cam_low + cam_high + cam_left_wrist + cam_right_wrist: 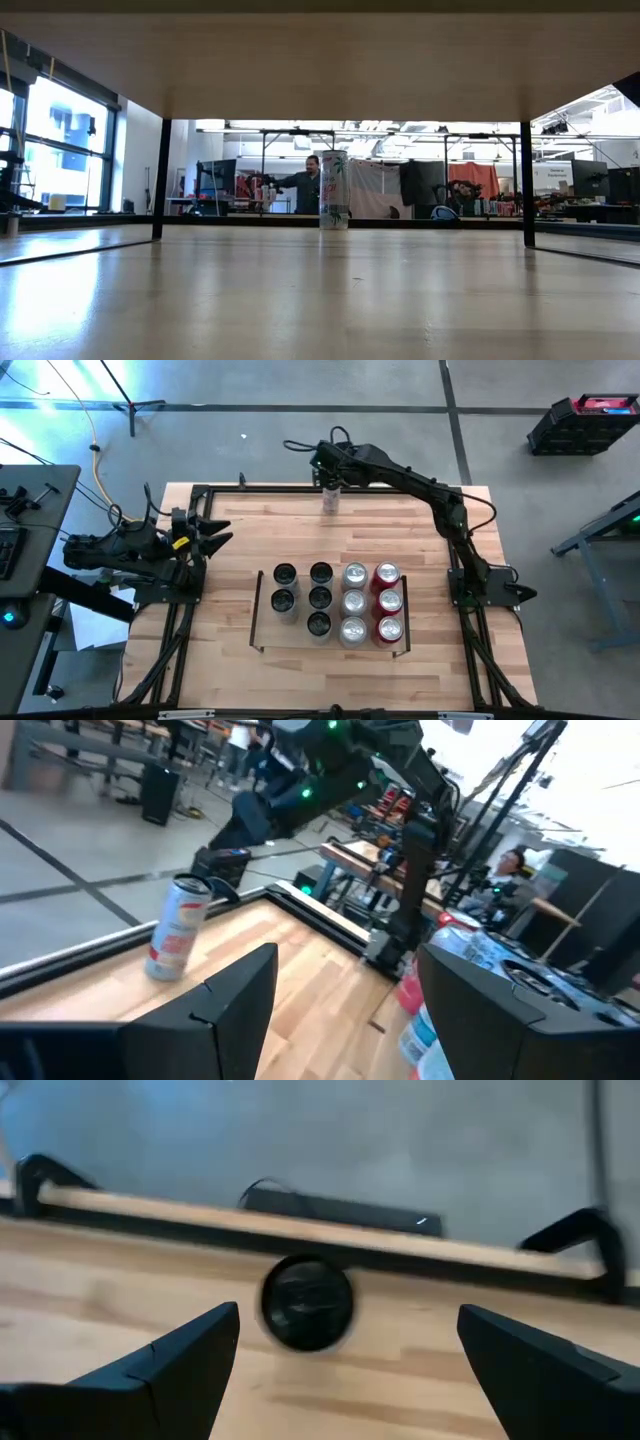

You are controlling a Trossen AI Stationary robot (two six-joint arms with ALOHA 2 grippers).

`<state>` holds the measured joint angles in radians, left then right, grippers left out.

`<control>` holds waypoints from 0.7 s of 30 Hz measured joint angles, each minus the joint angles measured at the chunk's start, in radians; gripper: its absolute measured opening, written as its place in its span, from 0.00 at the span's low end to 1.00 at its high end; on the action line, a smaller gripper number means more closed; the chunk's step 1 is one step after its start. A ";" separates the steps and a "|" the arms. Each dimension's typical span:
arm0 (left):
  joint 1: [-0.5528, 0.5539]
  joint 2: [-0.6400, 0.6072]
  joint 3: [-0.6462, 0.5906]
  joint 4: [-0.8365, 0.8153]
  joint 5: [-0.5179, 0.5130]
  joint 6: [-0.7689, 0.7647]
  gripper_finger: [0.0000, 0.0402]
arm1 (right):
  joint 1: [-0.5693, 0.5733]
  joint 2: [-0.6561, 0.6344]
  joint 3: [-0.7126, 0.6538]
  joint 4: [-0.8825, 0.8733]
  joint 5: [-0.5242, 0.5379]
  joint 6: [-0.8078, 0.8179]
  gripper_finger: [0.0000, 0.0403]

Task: Place canned beverage on shelf
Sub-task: Put the white-pink soda can on the shelf aligned with the other white-pink soda cans

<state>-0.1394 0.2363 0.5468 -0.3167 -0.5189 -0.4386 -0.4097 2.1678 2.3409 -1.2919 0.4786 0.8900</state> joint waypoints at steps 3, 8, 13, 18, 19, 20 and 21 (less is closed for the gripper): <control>0.000 0.000 0.000 0.007 -0.029 0.034 0.58 | 0.000 0.035 0.000 0.055 -0.020 0.003 0.90; 0.000 -0.002 0.000 0.033 -0.045 0.094 0.58 | -0.005 0.100 -0.001 0.105 -0.026 0.052 0.90; 0.000 -0.002 0.000 0.016 -0.021 0.104 0.58 | -0.017 0.126 0.002 0.103 0.009 0.053 0.90; 0.000 -0.002 0.000 0.015 -0.007 0.112 0.58 | -0.023 0.171 0.000 0.154 0.005 0.060 0.90; 0.000 -0.002 0.000 0.014 -0.004 0.111 0.58 | -0.024 0.177 0.001 0.143 0.016 0.081 0.90; 0.000 -0.002 0.000 0.013 0.004 0.111 0.58 | -0.025 0.186 0.001 0.126 0.024 0.100 0.90; 0.000 -0.002 0.000 0.009 0.013 0.111 0.58 | -0.026 0.192 0.000 0.118 0.025 0.109 0.90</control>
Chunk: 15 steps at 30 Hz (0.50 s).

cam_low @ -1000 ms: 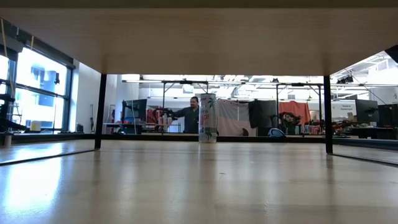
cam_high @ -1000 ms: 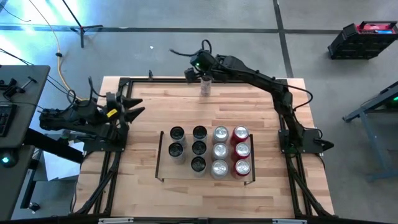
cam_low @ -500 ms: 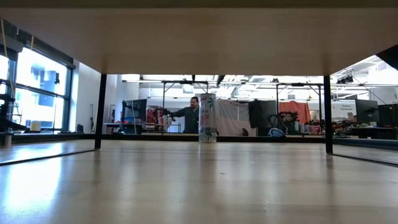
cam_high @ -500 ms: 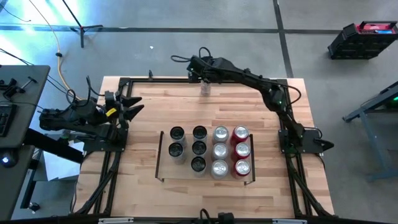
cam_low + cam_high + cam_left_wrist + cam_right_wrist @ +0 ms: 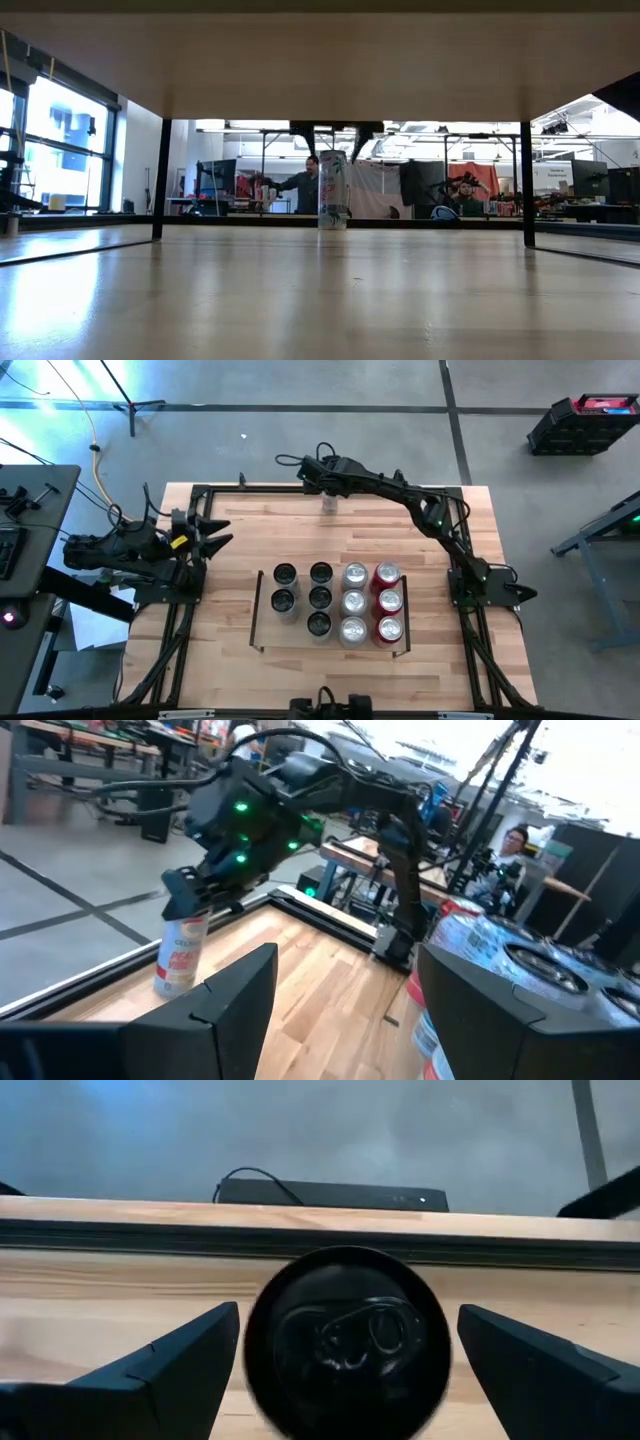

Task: Place canned beverage on shelf
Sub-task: Put the white-pink soda can on the shelf aligned with the other white-pink soda cans

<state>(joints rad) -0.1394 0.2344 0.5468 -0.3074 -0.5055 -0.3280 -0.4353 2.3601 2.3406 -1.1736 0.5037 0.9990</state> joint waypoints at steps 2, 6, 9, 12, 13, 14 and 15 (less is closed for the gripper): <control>0.000 0.000 0.000 -0.011 0.009 -0.003 0.58 | -0.002 0.005 -0.001 0.007 -0.002 -0.006 0.90; 0.000 0.000 0.000 -0.018 0.010 -0.003 0.58 | -0.004 0.011 0.001 0.023 -0.003 -0.003 0.90; 0.000 0.000 0.000 -0.018 0.008 -0.002 0.58 | -0.004 0.024 -0.001 0.014 -0.012 0.016 0.87; 0.000 0.000 0.000 -0.018 0.039 -0.010 0.58 | -0.001 0.026 0.000 0.015 -0.008 0.016 0.80; 0.000 0.000 0.005 -0.027 0.053 -0.014 0.58 | -0.001 0.026 0.000 0.009 -0.006 0.015 0.77; 0.000 0.001 0.014 -0.038 0.060 -0.021 0.58 | -0.001 0.027 0.000 0.009 -0.006 0.015 0.75; -0.001 0.001 0.026 -0.054 0.063 -0.026 0.58 | -0.001 0.027 0.000 0.011 -0.005 0.015 0.72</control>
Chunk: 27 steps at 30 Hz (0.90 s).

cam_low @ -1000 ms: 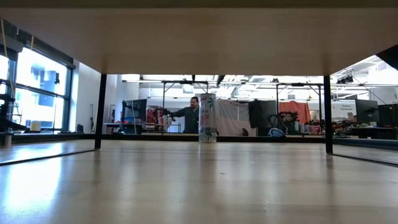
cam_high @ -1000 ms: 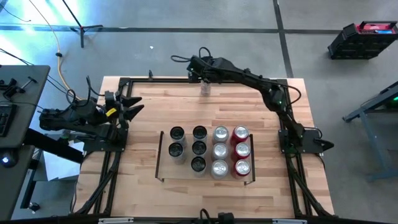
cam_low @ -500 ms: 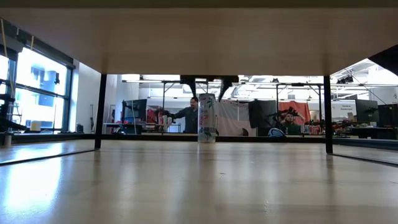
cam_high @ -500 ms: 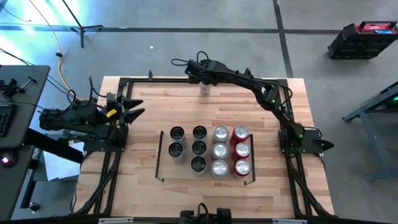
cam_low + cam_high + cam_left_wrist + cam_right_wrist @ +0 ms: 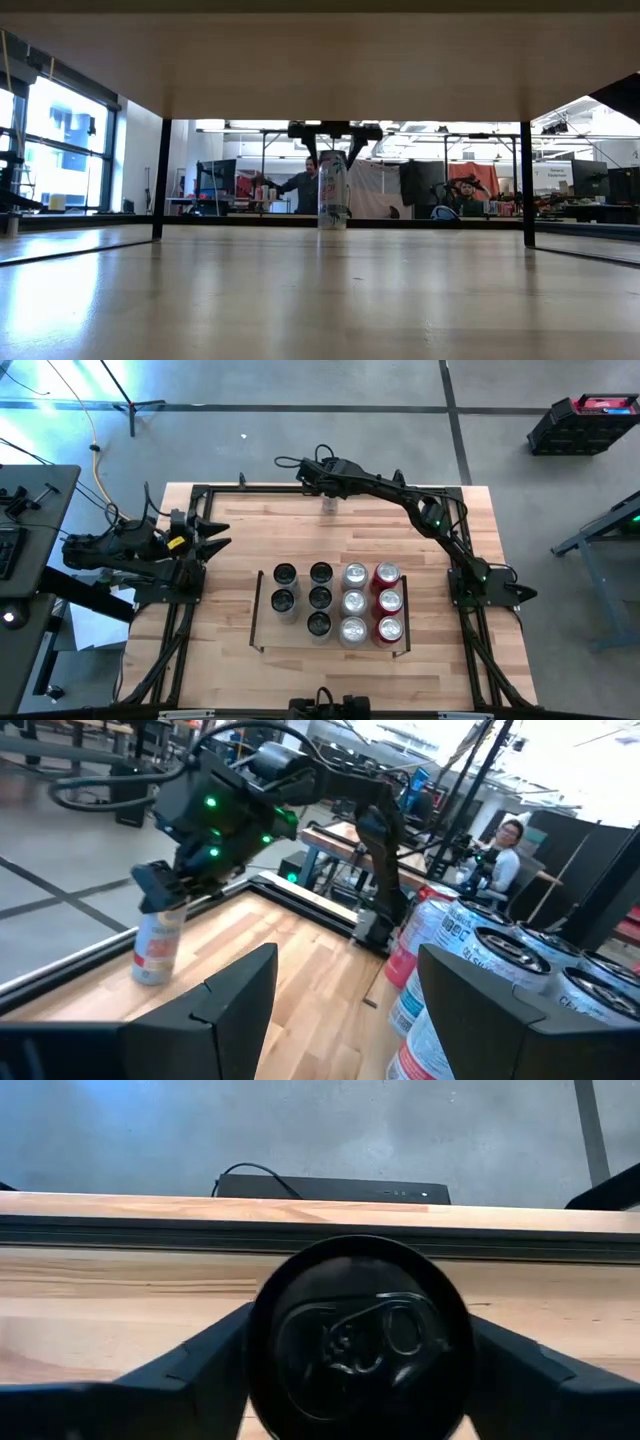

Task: Place canned beverage on shelf
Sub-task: Put the white-pink soda can on the shelf aligned with the other white-pink soda cans

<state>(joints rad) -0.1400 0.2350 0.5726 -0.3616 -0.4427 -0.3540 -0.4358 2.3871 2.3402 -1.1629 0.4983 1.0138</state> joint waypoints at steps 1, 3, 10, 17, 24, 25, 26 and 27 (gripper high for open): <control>0.000 -0.001 0.011 -0.016 -0.002 -0.001 0.58 | 0.000 0.000 0.000 -0.001 0.000 0.000 0.69; 0.000 0.000 0.035 -0.049 -0.012 -0.001 0.58 | 0.000 0.000 0.000 0.000 0.000 -0.004 0.63; 0.000 0.001 0.104 -0.192 -0.039 0.006 0.64 | 0.028 -0.039 0.000 0.000 -0.028 -0.065 0.60; 0.003 0.033 0.134 -0.211 -0.133 0.044 0.79 | 0.096 -0.209 0.011 0.077 -0.078 -0.160 0.61; 0.045 0.213 0.175 -0.151 -0.123 0.148 0.85 | 0.166 -0.321 0.011 0.219 -0.235 -0.286 0.61; 0.055 0.244 0.179 -0.130 -0.111 0.150 0.85 | 0.177 -0.329 0.011 0.236 -0.251 -0.299 0.61; 0.066 0.279 0.185 -0.112 -0.108 0.156 0.85 | 0.187 -0.333 0.011 0.253 -0.263 -0.316 0.62; 0.077 0.310 0.196 -0.097 -0.106 0.165 0.85 | 0.199 -0.334 0.011 0.264 -0.271 -0.331 0.62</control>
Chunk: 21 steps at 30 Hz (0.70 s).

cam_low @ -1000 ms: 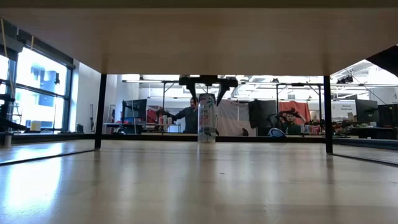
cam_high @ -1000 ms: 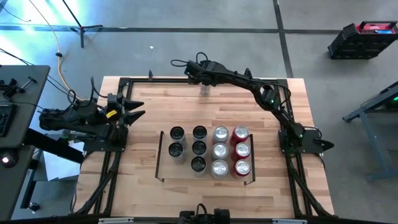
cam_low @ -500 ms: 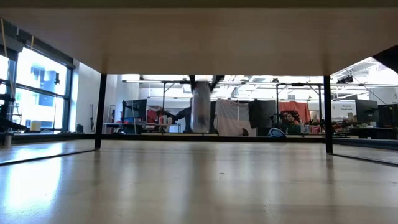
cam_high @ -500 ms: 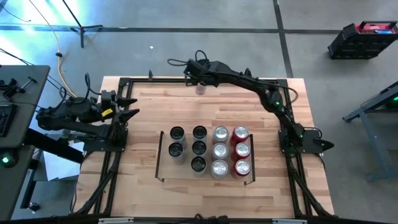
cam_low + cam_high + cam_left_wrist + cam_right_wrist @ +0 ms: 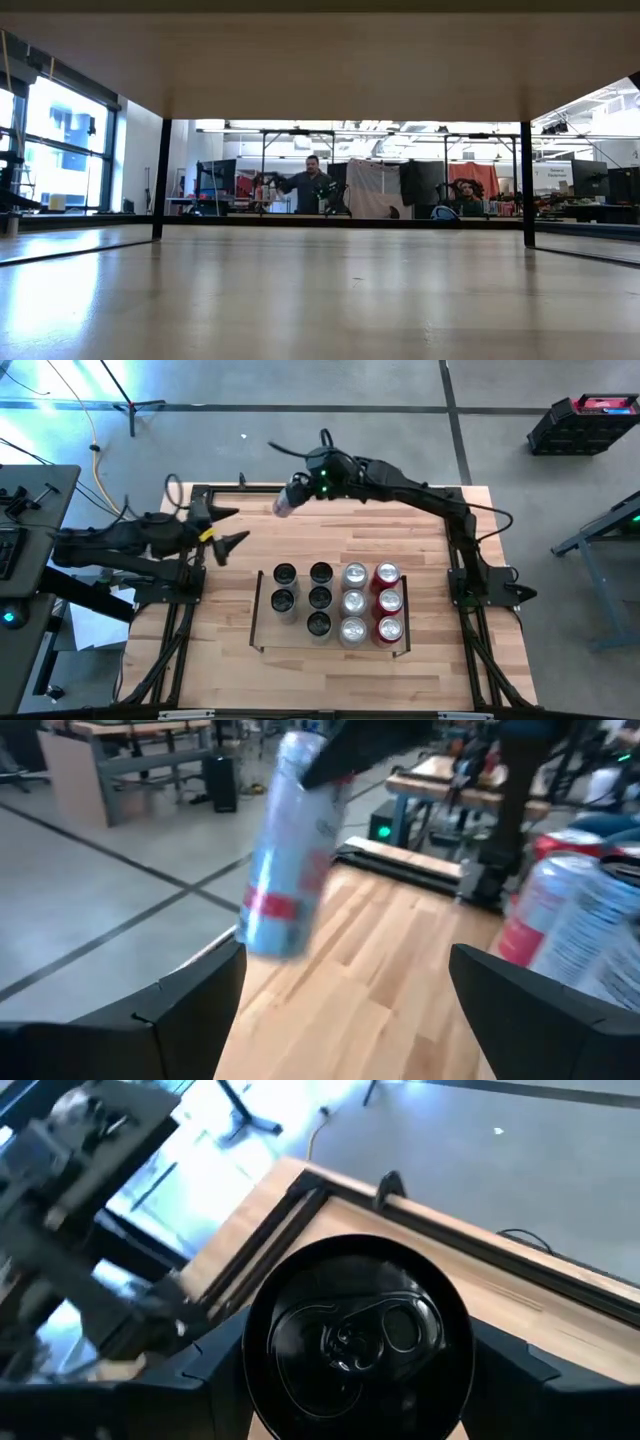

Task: Place canned beverage on shelf
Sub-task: Put the white-pink soda can on the shelf aligned with the other white-pink soda cans

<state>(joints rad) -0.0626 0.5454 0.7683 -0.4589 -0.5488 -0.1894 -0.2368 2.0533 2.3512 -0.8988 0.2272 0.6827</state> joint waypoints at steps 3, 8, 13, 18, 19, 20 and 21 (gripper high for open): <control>0.041 0.091 0.049 0.027 0.010 0.029 0.85 | 0.032 0.000 -0.002 0.013 -0.012 -0.035 0.62; 0.118 0.239 0.153 0.052 0.105 0.118 0.85 | 0.067 -0.001 -0.002 0.064 -0.060 -0.081 0.62; 0.179 0.368 0.234 0.036 0.136 0.157 0.85 | 0.076 -0.002 -0.002 0.109 -0.079 -0.083 0.62; 0.203 0.462 0.281 0.030 0.145 0.161 0.85 | 0.079 -0.002 -0.011 0.103 -0.076 -0.081 0.62; 0.208 0.479 0.285 0.027 0.145 0.161 0.85 | 0.082 -0.002 -0.011 0.108 -0.078 -0.083 0.62; 0.212 0.493 0.290 0.029 0.144 0.165 0.85 | 0.084 -0.002 -0.011 0.115 -0.088 -0.086 0.62; 0.215 0.505 0.294 0.028 0.144 0.173 0.85 | 0.087 -0.002 -0.011 0.120 -0.100 -0.087 0.62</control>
<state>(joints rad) 0.1522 1.0499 1.0620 -0.4304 -0.4044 -0.0161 -0.1503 2.0514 2.3402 -0.7785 0.1273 0.5954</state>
